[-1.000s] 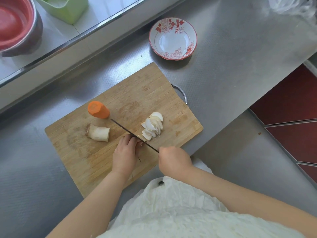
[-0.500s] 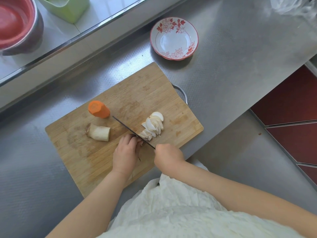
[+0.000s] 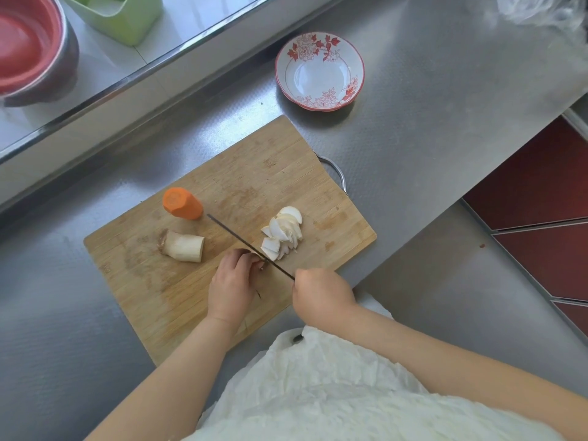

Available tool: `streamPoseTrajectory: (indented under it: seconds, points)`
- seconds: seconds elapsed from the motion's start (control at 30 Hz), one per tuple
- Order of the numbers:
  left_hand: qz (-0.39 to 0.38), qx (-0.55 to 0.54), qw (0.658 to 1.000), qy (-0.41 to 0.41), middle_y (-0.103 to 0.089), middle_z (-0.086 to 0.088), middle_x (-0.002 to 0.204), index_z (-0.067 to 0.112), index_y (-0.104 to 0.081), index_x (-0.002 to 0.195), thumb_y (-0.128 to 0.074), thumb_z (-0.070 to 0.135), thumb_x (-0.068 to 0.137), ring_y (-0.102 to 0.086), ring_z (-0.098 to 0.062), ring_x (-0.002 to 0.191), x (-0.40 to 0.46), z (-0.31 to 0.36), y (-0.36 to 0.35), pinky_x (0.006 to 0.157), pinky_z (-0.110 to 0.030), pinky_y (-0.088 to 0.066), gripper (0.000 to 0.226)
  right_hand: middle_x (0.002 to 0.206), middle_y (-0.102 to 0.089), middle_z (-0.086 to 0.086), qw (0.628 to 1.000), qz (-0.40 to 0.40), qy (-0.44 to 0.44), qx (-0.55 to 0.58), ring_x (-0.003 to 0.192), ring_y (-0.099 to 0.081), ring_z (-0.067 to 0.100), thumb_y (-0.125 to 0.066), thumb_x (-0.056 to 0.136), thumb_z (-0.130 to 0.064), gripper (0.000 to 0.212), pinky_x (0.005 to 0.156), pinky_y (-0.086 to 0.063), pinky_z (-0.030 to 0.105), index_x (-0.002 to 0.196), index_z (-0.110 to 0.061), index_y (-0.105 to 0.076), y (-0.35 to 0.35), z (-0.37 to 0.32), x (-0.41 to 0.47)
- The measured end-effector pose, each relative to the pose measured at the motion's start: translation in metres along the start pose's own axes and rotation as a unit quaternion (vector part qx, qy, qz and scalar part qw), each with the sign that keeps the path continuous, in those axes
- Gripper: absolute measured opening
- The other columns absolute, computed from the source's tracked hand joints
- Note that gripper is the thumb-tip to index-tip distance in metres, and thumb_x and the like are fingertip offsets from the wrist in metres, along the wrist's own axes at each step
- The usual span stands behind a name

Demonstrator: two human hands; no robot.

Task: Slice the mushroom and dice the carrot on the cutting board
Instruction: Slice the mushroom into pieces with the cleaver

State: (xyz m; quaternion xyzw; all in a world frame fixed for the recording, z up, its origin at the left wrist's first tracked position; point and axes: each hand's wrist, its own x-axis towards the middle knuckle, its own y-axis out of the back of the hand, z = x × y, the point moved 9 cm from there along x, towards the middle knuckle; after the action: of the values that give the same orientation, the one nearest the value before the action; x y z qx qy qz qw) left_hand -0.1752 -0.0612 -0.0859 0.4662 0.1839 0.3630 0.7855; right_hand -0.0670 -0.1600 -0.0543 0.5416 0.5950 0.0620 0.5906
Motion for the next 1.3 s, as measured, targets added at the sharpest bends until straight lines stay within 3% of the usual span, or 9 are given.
streamPoseTrajectory:
  seconds: [0.2,0.3,0.47,0.53,0.63,0.83,0.93,1.07,1.3]
  points:
    - [-0.002,0.008,1.000,-0.012,-0.063,-0.015,0.092,0.001,-0.067,0.089,-0.043,0.027,0.089,-0.060,-0.034,0.081,0.001,0.005,0.003,0.056,-0.038,-0.052,0.036,0.073,-0.054,0.005,1.000,-0.022,0.005,-0.014,0.070,-0.047,0.025,-0.044,0.092,-0.004,0.014,0.043,-0.021,0.025,0.091,-0.015,-0.053,0.003,-0.009,-0.006]
    - [-0.007,0.007,1.000,-0.008,-0.064,-0.015,0.093,0.001,-0.067,0.089,-0.042,0.028,0.089,-0.061,-0.035,0.083,0.001,0.004,0.002,0.057,-0.039,-0.053,0.037,0.078,-0.056,0.010,0.999,-0.033,-0.004,-0.019,0.069,-0.047,0.025,-0.043,0.091,-0.003,0.015,0.043,-0.022,0.024,0.094,-0.012,-0.055,0.001,-0.011,-0.003]
    - [0.003,0.006,1.000,-0.011,-0.063,-0.013,0.092,0.002,-0.065,0.088,-0.044,0.027,0.090,-0.057,-0.031,0.082,0.001,0.004,0.002,0.053,-0.037,-0.051,0.033,0.063,-0.039,0.003,0.998,-0.059,-0.032,-0.013,0.071,-0.048,0.024,-0.044,0.093,-0.004,0.028,0.046,-0.028,0.023,0.068,-0.015,-0.037,-0.008,-0.009,0.006]
    - [0.000,0.006,1.000,-0.007,-0.062,-0.011,0.091,0.004,-0.064,0.086,-0.046,0.029,0.090,-0.056,-0.029,0.081,0.001,0.002,0.001,0.052,-0.036,-0.049,0.031,0.077,-0.053,0.007,0.997,-0.061,-0.042,-0.006,0.074,-0.051,0.026,-0.044,0.093,-0.004,0.013,0.054,-0.037,0.026,0.084,-0.009,-0.053,-0.010,-0.008,0.011]
    - [-0.015,0.005,1.000,0.001,-0.061,-0.009,0.090,0.006,-0.064,0.087,-0.047,0.031,0.090,-0.056,-0.028,0.081,0.001,-0.001,-0.002,0.051,-0.037,-0.049,0.030,0.101,-0.063,0.010,0.997,-0.060,-0.054,0.010,0.089,-0.061,0.029,-0.042,0.098,-0.012,0.019,0.062,-0.039,0.029,0.108,-0.008,-0.058,-0.018,-0.002,0.018]
    - [-0.018,-0.002,1.000,0.007,-0.061,-0.003,0.092,0.010,-0.068,0.087,-0.050,0.031,0.093,-0.053,-0.021,0.084,0.000,-0.001,0.005,0.057,-0.031,-0.045,0.028,0.096,-0.064,0.012,0.989,-0.056,-0.080,0.109,0.089,-0.061,0.030,-0.041,0.101,-0.032,0.031,0.065,-0.042,0.030,0.107,-0.006,-0.057,-0.019,0.018,0.026]
    - [-0.019,0.009,1.000,0.008,-0.061,-0.003,0.093,0.009,-0.068,0.087,-0.062,0.021,0.090,-0.051,-0.019,0.085,-0.001,-0.002,0.008,0.060,-0.028,-0.040,0.014,0.091,-0.064,0.011,0.991,-0.045,-0.061,0.111,0.084,-0.061,0.030,-0.040,0.101,-0.032,0.031,0.065,-0.046,0.032,0.103,-0.007,-0.058,-0.018,0.017,0.020]
    - [-0.040,0.027,0.999,0.013,-0.061,-0.004,0.091,0.009,-0.069,0.088,-0.071,0.012,0.084,-0.055,-0.024,0.085,0.002,-0.005,0.006,0.061,-0.027,-0.039,0.005,0.077,-0.057,0.007,0.997,-0.011,-0.021,0.069,0.070,-0.055,0.026,-0.042,0.100,-0.025,0.019,0.051,-0.037,0.029,0.086,-0.015,-0.052,-0.015,0.010,0.006]
    - [-0.037,0.034,0.999,-0.020,-0.063,-0.009,0.096,0.005,-0.068,0.094,-0.058,0.020,0.089,-0.055,-0.029,0.086,0.002,-0.001,0.008,0.063,-0.036,-0.051,0.019,0.096,-0.066,0.011,1.000,-0.003,0.005,-0.007,0.088,-0.062,0.030,-0.044,0.096,-0.014,0.018,0.045,-0.024,0.024,0.107,-0.012,-0.058,-0.005,-0.006,-0.004]
